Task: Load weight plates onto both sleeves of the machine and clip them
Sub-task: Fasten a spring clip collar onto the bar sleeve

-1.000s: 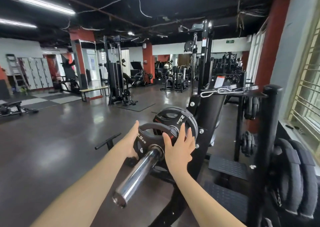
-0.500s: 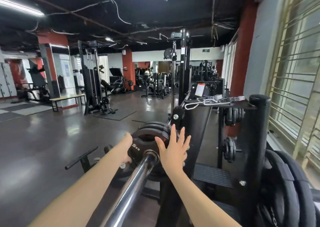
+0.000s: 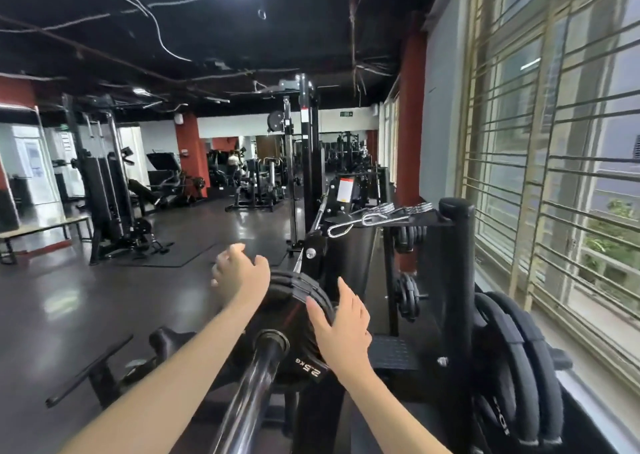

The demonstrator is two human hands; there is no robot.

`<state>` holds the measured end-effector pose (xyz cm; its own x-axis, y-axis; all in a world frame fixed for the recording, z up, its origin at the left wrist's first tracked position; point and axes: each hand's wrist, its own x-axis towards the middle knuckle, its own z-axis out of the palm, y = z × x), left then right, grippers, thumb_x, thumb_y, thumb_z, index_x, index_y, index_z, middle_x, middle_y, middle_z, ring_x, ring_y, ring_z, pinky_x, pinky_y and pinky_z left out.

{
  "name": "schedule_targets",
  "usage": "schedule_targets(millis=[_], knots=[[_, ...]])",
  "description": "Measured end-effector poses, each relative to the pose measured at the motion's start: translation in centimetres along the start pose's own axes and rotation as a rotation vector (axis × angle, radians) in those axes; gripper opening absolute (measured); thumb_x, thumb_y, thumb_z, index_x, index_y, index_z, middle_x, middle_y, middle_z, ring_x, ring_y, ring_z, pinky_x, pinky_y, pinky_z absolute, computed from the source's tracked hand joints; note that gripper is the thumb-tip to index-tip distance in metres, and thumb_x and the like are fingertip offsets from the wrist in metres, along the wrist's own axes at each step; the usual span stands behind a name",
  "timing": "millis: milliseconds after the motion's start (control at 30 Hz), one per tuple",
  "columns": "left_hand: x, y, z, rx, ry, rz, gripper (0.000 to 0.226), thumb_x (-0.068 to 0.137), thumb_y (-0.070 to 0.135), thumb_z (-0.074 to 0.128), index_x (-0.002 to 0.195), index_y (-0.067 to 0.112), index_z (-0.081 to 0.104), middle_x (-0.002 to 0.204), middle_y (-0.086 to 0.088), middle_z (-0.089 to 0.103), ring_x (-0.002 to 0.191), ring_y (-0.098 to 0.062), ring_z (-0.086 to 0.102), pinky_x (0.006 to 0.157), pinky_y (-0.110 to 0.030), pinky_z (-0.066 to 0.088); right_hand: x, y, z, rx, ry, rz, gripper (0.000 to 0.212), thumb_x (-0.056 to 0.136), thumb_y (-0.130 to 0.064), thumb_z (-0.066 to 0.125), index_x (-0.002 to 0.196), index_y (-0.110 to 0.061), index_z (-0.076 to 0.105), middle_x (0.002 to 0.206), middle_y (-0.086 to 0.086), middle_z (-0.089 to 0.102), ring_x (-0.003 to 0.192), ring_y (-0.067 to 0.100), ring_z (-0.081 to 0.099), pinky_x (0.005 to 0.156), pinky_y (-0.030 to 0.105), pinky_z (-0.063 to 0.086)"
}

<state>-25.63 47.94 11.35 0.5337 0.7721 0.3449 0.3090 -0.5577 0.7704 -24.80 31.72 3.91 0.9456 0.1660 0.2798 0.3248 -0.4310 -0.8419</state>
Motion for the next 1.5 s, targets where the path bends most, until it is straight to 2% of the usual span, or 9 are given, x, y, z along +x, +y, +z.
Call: schedule_targets(millis=[167, 300, 500, 600, 767, 1000, 1167, 1267, 1500], knots=[[-1.3, 10.5, 3.5, 0.144, -0.184, 0.512, 0.03, 0.099, 0.039, 0.049, 0.122, 0.025, 0.063, 0.133, -0.001, 0.057, 0.125, -0.025, 0.049, 0.097, -0.039, 0.039, 2.6, 3.0, -5.4, 0.068, 0.209, 0.13, 0.045, 0.102, -0.039, 0.053, 0.141, -0.016, 0.05, 0.143, 0.006, 0.051, 0.134, 0.026, 0.041, 0.104, 0.038, 0.036], [0.3, 17.0, 6.8, 0.222, -0.203, 0.721, 0.028, 0.099, 0.043, 0.048, 0.115, 0.025, 0.063, 0.124, -0.002, 0.061, 0.12, -0.027, 0.052, 0.098, -0.042, 0.046, 6.4, 4.9, -9.5, 0.119, 0.219, 0.103, 0.03, 0.101, -0.028, 0.052, 0.128, -0.016, 0.059, 0.127, 0.002, 0.057, 0.121, 0.021, 0.05, 0.096, 0.032, 0.041], [3.7, 22.9, 12.7, 0.57, -0.412, 0.623, 0.058, 0.091, 0.065, 0.045, 0.118, 0.018, 0.063, 0.131, -0.005, 0.061, 0.132, -0.035, 0.045, 0.104, -0.048, 0.042, 11.5, 7.8, -14.6, 0.135, 0.237, 0.086, 0.019, 0.1, -0.023, 0.052, 0.114, -0.017, 0.063, 0.116, 0.003, 0.059, 0.106, 0.019, 0.059, 0.095, 0.037, 0.049], [5.6, 23.1, 15.5, 0.698, -0.511, 0.567, 0.074, 0.078, 0.078, 0.029, 0.1, 0.015, 0.061, 0.131, -0.012, 0.064, 0.126, -0.038, 0.051, 0.11, -0.053, 0.037, 13.3, 8.9, -16.2, 0.128, 0.246, 0.084, 0.019, 0.1, -0.022, 0.051, 0.113, -0.017, 0.063, 0.115, 0.002, 0.059, 0.103, 0.017, 0.058, 0.091, 0.035, 0.048], [4.7, 24.2, 16.3, 0.731, -0.571, 0.625, 0.057, 0.102, 0.055, 0.037, 0.115, 0.01, 0.07, 0.127, -0.008, 0.066, 0.132, -0.03, 0.047, 0.116, -0.046, 0.025, 14.4, 8.8, -16.2, 0.12, 0.211, 0.032, 0.021, 0.099, -0.018, 0.048, 0.112, -0.018, 0.064, 0.115, -0.001, 0.056, 0.1, 0.015, 0.058, 0.088, 0.032, 0.046], [7.2, 21.9, 13.8, 0.519, -0.268, 0.416, 0.047, 0.101, 0.047, 0.045, 0.121, 0.013, 0.068, 0.138, -0.013, 0.05, 0.124, -0.039, 0.052, 0.096, -0.046, 0.046, 13.8, 9.0, -16.0, 0.163, 0.136, -0.003, 0.02, 0.099, -0.017, 0.048, 0.109, -0.022, 0.064, 0.114, -0.005, 0.056, 0.091, 0.002, 0.056, 0.077, 0.023, 0.042], [9.0, 18.5, 8.8, 0.071, -0.056, 0.243, 0.04, 0.104, 0.044, 0.042, 0.101, 0.013, 0.067, 0.118, -0.013, 0.058, 0.081, -0.028, 0.059, 0.064, -0.032, 0.044, 12.8, 8.1, -14.8, 0.212, 0.116, 0.023, 0.018, 0.097, -0.02, 0.048, 0.099, -0.031, 0.062, 0.102, -0.005, 0.066, 0.091, 0.016, 0.063, 0.082, 0.036, 0.053], [8.2, 16.4, 4.4, -0.345, -0.079, 0.182, 0.027, 0.105, 0.033, 0.041, 0.093, 0.016, 0.058, 0.092, -0.009, 0.058, 0.071, -0.019, 0.05, 0.069, -0.033, 0.042, 11.6, 4.8, -12.2, 0.258, 0.021, 0.0, 0.018, 0.097, -0.017, 0.049, 0.098, -0.026, 0.064, 0.087, -0.009, 0.07, 0.082, 0.016, 0.065, 0.074, 0.031, 0.053], [0.3, 10.3, -6.1, -1.025, -0.232, -0.188, 0.018, 0.103, 0.02, 0.04, 0.089, 0.014, 0.05, 0.113, -0.011, 0.067, 0.093, -0.026, 0.061, 0.07, -0.028, 0.048, 4.4, -1.9, -7.0, 0.322, -0.115, -0.025, 0.019, 0.095, -0.025, 0.048, 0.1, -0.025, 0.066, 0.099, -0.003, 0.074, 0.093, 0.015, 0.067, 0.087, 0.038, 0.054]])
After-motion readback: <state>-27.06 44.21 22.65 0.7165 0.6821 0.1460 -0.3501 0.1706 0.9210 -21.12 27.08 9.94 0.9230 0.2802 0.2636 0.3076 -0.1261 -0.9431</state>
